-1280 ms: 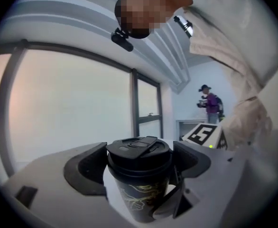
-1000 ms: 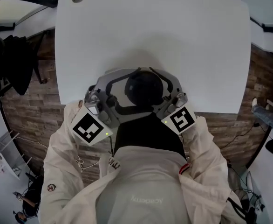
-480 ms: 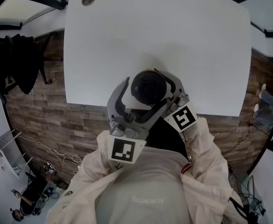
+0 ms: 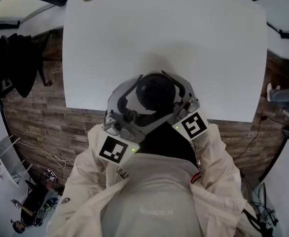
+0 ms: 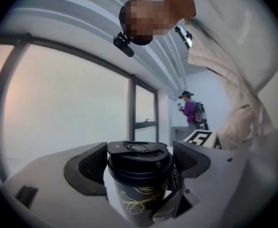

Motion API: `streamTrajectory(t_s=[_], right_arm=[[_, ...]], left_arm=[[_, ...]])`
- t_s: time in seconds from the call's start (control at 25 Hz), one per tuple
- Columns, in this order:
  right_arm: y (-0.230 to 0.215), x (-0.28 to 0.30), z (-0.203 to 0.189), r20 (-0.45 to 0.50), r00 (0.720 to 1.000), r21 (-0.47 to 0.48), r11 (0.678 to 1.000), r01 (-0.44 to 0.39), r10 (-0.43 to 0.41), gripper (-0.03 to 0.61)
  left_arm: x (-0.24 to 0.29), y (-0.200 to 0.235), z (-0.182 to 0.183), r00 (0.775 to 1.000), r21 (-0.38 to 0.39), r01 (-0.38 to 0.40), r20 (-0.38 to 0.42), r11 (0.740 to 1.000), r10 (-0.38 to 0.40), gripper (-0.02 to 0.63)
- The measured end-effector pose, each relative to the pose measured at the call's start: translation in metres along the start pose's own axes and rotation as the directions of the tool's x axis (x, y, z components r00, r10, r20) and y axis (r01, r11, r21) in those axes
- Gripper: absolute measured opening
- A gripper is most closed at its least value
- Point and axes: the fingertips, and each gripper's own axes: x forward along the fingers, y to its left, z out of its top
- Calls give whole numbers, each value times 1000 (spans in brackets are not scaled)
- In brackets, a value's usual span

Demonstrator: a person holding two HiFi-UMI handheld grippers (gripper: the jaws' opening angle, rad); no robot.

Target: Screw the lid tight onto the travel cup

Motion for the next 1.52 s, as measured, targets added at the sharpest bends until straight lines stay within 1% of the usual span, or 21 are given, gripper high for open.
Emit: streamTrajectory(t_s=[0.08, 0.16, 0.24, 0.28, 0.4, 0.48, 0.52, 0.56, 0.64, 0.72, 0.8, 0.84, 0.92, 1.0, 1.08, 1.16, 1.24, 1.32, 1.4, 1.44, 1.52], right_arm=[[-1, 0, -2, -1, 1000, 8, 1000, 2, -2, 400], [-3, -1, -4, -6, 1000, 12, 1000, 4, -4, 400], [-4, -2, -5, -9, 1000, 9, 1000, 4, -4, 400], [-4, -2, -4, -5, 1000, 8, 1000, 7, -7, 400], [-1, -2, -4, 2, 1000, 3, 1000, 13, -13, 400], [1, -4, -4, -4, 1000, -9, 1000, 9, -9, 400], [2, -5, -4, -12, 1000, -16, 1000, 5, -6, 400], [2, -6, -3, -15, 1000, -20, 1000, 4, -4, 400], [2, -6, 1, -3, 1000, -18, 1000, 9, -9, 400], [2, -7, 2, 0, 1000, -18, 1000, 11, -11, 400], [2, -7, 1, 0, 1000, -22, 1000, 11, -11, 400], [1, -6, 1, 4, 1000, -21, 1000, 13, -13, 400], [0, -5, 1, 10, 1000, -17, 1000, 17, -17, 400], [1, -5, 1, 11, 1000, -17, 1000, 17, -17, 400], [2, -4, 1, 8, 1000, -20, 1000, 13, -12, 400], [2, -4, 0, 4, 1000, -19, 1000, 9, -9, 400], [2, -3, -1, 1, 1000, -15, 1000, 8, -8, 399], [0, -1, -1, 7, 1000, -2, 1000, 10, -10, 399], [-2, 0, -3, 7, 1000, 10, 1000, 11, -11, 400], [-3, 0, -5, 6, 1000, 15, 1000, 11, -11, 400], [-4, -1, -8, 2, 1000, 19, 1000, 12, -12, 400]], left_arm=[[0, -2, 0, 985, 12, 172, 19, 985, -172, 437], [2, -3, 2, 955, 28, 295, 21, 955, -296, 437], [5, -2, 3, 940, 31, 341, 7, 940, -341, 437], [5, -1, 2, 943, 23, 332, -4, 943, -332, 439], [-3, 1, -9, 978, -35, 202, -52, 979, -204, 439], [-9, 4, -11, 996, -95, 40, -69, 995, -47, 440], [-12, 6, -9, 996, -120, -53, -74, 991, 44, 440], [-13, 6, -7, 988, -140, -145, -78, 979, 135, 440], [-15, 6, -6, 952, -169, -304, -92, 938, 292, 440], [-14, 3, -6, 911, -178, -412, -112, 894, 398, 440], [-11, 2, -7, 878, -157, -477, -128, 865, 461, 439], [-9, 2, -7, 869, -137, -493, -130, 859, 478, 439], [-5, 2, -4, 868, -90, -494, -115, 865, 484, 437], [-3, 1, -1, 888, -60, -456, -93, 888, 450, 420], [-4, 0, 0, 924, -43, -378, -74, 925, 374, 417], [-5, -2, 0, 968, -26, -247, -47, 969, 245, 416], [-7, -3, -1, 997, -9, -72, -14, 997, 71, 416], [-8, -2, -1, 994, 10, 110, 13, 994, -110, 416], [-6, -1, 0, 967, 28, 251, 30, 968, -251, 416], [-4, -1, 1, 954, 35, 297, 34, 954, -298, 416], [-2, -1, 2, 941, 38, 335, 33, 941, -336, 416]])
